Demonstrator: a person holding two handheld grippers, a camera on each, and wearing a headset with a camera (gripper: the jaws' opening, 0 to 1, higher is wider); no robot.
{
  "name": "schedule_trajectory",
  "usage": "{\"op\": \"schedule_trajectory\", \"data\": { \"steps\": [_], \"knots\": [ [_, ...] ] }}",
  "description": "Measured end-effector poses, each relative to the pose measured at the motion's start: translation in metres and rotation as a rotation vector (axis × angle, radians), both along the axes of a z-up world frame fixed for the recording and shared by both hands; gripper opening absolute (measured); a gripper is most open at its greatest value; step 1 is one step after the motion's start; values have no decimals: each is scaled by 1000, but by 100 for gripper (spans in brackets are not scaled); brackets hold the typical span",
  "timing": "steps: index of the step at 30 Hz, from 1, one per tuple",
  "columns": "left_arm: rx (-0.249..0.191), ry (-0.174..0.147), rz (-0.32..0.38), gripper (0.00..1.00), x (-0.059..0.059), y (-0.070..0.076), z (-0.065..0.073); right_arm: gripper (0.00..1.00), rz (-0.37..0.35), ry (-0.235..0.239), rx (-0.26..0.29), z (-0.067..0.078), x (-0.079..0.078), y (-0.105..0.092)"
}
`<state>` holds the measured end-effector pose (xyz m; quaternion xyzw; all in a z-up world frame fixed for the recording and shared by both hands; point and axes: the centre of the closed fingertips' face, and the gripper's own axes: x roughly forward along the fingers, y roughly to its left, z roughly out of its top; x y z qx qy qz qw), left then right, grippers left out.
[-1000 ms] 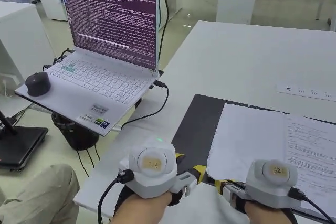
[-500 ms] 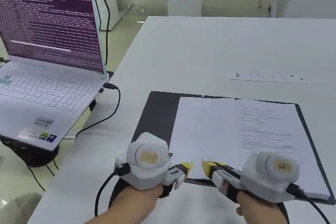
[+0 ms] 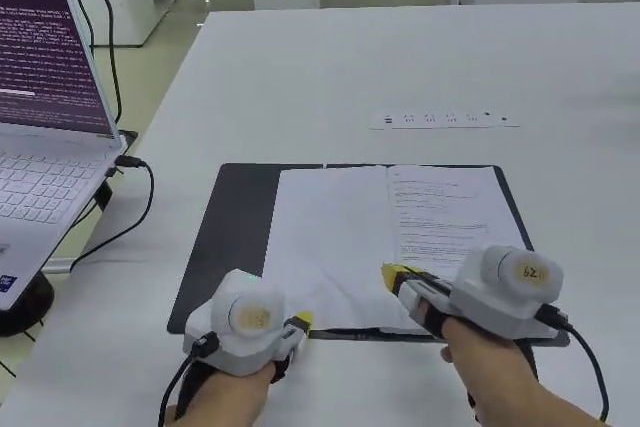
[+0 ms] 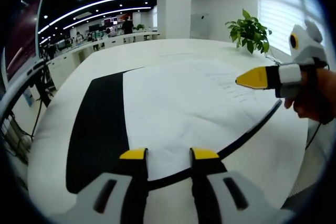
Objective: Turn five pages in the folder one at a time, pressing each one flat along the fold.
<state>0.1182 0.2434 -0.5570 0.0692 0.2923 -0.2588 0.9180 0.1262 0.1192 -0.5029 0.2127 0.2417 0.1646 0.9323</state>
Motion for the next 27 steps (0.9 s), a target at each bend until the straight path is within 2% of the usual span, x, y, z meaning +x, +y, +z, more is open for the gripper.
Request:
{"op": "schedule_trajectory", "data": {
  "steps": [3, 5, 15, 23, 27],
  "knots": [
    [-33, -31, 4, 31, -1, 1, 1, 0, 8, 4, 2, -5, 9, -2],
    [-34, -43, -6, 31, -1, 1, 0, 0, 14, 7, -3, -8, 14, -2],
    [-46, -52, 7, 31, 1, 1, 1, 0, 4, 29, -17, -25, 53, -14],
    [-46, -54, 6, 31, 2, 1, 0, 0, -75, 61, 28, -34, 93, -30],
    [-46, -54, 6, 31, 2, 1, 1, 0, -79, 72, 29, -38, 101, -29]
  ]
}}
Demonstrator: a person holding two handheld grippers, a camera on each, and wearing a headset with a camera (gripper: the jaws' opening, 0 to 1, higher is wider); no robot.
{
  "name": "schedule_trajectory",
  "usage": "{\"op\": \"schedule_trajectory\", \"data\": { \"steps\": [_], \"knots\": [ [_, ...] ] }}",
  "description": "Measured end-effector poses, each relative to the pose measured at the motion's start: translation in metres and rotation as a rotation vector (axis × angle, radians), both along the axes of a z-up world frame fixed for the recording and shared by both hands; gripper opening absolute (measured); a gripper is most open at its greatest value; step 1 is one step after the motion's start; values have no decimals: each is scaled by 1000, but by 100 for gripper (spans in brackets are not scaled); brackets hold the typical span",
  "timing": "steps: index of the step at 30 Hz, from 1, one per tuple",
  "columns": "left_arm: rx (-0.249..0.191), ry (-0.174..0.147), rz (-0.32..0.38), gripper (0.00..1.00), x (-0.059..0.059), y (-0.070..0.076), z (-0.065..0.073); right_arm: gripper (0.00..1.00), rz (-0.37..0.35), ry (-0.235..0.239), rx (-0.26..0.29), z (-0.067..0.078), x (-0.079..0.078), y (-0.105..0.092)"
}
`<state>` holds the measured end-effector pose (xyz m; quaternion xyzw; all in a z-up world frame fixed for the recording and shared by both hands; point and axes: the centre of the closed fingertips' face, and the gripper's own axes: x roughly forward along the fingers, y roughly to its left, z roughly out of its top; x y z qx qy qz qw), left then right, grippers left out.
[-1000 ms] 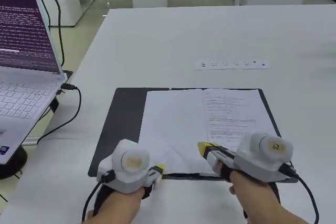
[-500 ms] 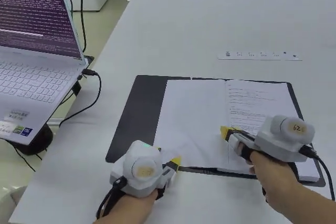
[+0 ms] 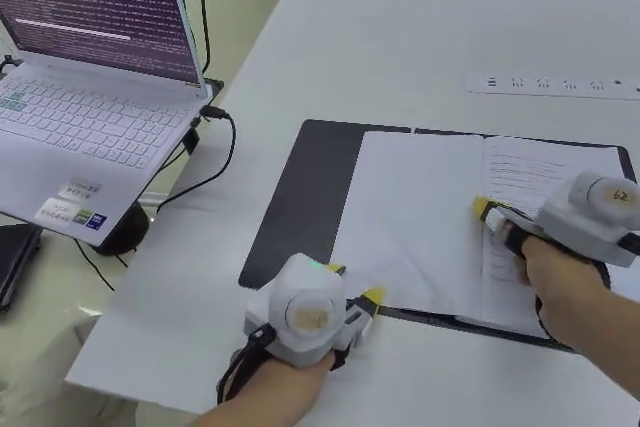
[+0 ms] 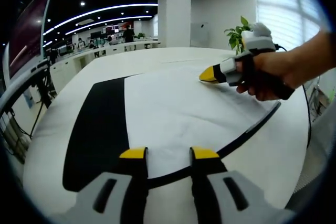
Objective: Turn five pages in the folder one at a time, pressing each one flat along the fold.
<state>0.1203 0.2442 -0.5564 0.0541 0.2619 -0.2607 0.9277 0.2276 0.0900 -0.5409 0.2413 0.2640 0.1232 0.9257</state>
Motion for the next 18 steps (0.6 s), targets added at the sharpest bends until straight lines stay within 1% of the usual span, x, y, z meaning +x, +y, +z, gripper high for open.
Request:
{"op": "schedule_trajectory", "data": {
  "steps": [1, 5, 10, 13, 18],
  "knots": [
    [-1, 0, 1, 31, 0, 0, 0, 0, -4, -4, -7, 0, 1, 0],
    [-1, -2, 0, 31, 0, 0, 0, 0, -17, -10, 4, 4, 9, 1],
    [-3, -6, 0, 31, 1, 0, 0, 0, -30, -7, 13, 6, 20, -1],
    [-3, -7, -1, 31, 1, 0, 0, 0, -20, -15, -1, 8, 26, -1],
    [-6, -6, 2, 31, 1, 0, -1, 0, -22, -11, -9, 9, 42, -4]
  ]
}}
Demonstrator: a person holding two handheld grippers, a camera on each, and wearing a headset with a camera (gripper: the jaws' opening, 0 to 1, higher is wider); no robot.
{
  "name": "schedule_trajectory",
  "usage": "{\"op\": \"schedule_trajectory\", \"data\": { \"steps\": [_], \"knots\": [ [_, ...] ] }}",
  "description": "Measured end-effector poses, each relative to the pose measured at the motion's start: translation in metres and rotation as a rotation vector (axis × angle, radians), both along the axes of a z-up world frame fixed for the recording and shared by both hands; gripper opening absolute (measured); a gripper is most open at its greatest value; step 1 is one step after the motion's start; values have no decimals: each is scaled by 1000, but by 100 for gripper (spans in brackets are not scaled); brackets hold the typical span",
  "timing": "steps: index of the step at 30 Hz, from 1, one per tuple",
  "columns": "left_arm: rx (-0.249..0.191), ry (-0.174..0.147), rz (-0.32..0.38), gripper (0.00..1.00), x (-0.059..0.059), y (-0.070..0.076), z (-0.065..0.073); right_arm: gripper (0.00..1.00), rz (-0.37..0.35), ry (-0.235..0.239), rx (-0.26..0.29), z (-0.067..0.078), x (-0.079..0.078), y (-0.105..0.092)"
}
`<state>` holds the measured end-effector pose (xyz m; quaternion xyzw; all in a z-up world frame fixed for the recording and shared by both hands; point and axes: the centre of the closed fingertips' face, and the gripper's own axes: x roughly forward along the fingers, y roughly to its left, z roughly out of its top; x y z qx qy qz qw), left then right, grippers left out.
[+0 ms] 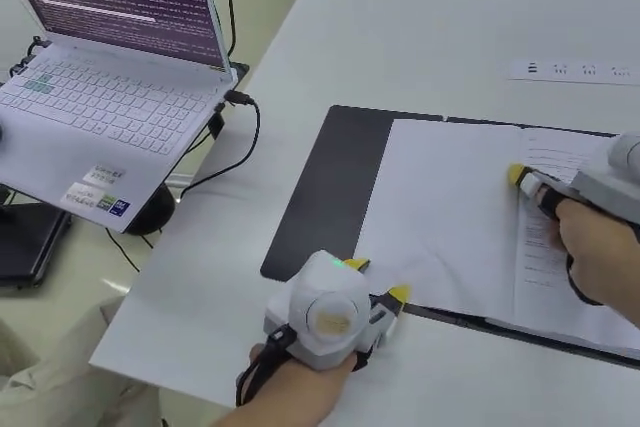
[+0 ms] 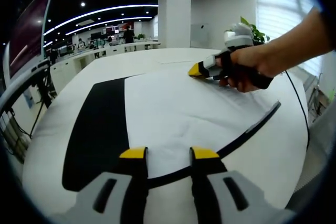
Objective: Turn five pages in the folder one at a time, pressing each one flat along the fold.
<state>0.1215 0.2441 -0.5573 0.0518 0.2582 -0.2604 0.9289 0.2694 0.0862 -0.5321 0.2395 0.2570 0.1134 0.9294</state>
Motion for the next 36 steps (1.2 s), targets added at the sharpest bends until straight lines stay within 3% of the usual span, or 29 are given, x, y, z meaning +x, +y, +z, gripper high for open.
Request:
{"op": "schedule_trajectory", "data": {
  "steps": [14, 24, 28, 36],
  "knots": [
    [-9, -5, 4, 31, 0, 1, -2, 0, 20, 5, -59, -3, 45, -12],
    [-13, 0, 10, 31, -1, 1, -2, 0, 32, -25, -126, -10, 76, -20],
    [-15, -1, 10, 31, -1, 1, -2, 0, 36, -19, -127, -13, 81, -22],
    [-15, -1, 11, 31, -2, 1, -1, 0, 54, -17, -131, -14, 71, -22]
  ]
}}
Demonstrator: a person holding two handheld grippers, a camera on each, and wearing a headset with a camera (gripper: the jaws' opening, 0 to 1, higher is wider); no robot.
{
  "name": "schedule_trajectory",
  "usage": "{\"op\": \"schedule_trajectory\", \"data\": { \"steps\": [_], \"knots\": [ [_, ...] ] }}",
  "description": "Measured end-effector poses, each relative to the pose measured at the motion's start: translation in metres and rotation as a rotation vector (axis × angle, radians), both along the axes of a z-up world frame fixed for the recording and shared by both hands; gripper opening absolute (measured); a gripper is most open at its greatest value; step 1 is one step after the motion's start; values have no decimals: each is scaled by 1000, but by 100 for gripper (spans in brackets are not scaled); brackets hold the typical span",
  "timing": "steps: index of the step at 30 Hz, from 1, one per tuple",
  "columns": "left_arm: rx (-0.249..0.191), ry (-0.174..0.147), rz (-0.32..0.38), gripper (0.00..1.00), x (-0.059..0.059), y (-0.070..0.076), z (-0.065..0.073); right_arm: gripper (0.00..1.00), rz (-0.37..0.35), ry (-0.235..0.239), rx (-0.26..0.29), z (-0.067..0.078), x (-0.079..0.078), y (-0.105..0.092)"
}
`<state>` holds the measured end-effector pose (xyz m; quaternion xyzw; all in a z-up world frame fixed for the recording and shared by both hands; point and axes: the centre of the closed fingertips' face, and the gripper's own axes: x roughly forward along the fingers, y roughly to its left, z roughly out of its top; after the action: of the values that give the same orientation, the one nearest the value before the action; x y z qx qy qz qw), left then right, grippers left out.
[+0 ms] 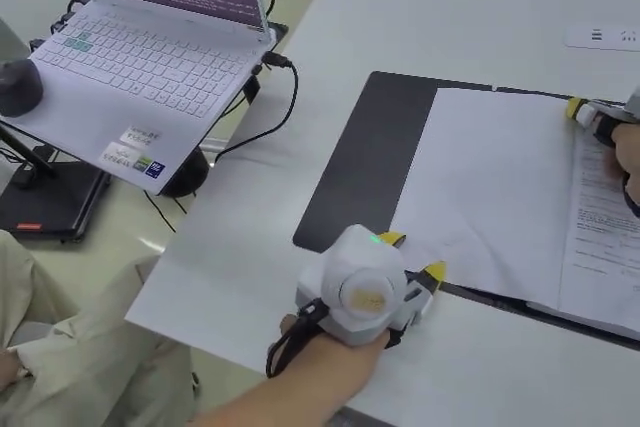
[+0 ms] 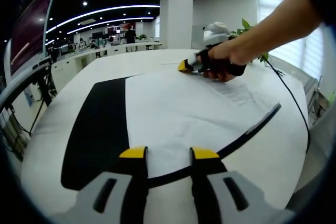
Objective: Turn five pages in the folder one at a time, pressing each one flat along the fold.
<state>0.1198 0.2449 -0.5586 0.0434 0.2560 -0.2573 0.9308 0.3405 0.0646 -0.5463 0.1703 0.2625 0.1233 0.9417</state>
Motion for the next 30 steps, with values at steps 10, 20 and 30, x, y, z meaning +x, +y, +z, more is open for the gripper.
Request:
{"op": "schedule_trajectory", "data": {
  "steps": [10, 20, 30],
  "knots": [
    [2, -1, -3, 31, 0, 0, 1, 0, 12, 10, 44, 1, -27, 5],
    [4, -1, -3, 31, 0, 0, 1, 0, 28, 28, 73, 10, -63, 16],
    [5, -4, -4, 31, 0, 0, 2, 0, 32, 52, 123, 13, -93, 23]
  ]
}}
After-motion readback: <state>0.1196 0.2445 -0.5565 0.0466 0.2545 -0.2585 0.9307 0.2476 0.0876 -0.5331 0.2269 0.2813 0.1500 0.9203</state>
